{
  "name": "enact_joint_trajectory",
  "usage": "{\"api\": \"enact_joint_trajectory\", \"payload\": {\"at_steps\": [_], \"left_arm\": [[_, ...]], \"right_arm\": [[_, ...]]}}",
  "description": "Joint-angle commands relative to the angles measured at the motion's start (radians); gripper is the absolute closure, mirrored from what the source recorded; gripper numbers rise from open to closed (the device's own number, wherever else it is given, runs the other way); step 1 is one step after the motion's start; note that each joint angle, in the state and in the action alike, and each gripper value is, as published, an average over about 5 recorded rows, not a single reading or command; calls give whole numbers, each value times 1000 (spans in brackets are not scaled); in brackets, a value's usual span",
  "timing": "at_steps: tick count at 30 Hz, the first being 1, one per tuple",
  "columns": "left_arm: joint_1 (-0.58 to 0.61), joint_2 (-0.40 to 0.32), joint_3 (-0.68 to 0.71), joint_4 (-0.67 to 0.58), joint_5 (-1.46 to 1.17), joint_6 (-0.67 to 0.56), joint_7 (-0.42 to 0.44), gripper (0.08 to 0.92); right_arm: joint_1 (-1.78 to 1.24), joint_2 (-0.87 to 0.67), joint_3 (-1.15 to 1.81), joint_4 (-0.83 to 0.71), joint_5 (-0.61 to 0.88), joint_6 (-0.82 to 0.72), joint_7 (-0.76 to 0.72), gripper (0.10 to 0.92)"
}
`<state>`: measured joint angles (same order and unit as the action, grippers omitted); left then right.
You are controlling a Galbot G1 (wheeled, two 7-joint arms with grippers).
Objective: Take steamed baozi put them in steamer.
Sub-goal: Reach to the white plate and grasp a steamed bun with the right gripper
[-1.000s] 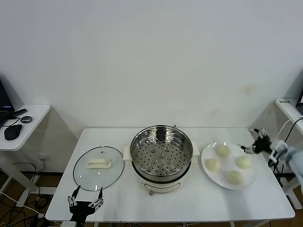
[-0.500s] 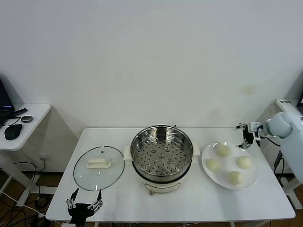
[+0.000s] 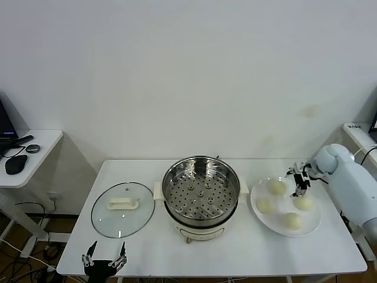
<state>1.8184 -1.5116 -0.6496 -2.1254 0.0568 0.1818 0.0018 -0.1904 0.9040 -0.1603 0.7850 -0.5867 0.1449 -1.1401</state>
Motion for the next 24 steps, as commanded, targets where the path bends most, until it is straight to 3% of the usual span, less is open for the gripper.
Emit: {"api": "enact_joint_trajectory", "payload": {"at_steps": [1,24], "left_arm": [[3,0,0,1,1,0,-1,177],[4,-2,9,24,7,-10,-11,177]], "right_arm": [[12,52,4,-65,-34,12,31,203],[23,84,22,-136,-55,10,81,211]]}}
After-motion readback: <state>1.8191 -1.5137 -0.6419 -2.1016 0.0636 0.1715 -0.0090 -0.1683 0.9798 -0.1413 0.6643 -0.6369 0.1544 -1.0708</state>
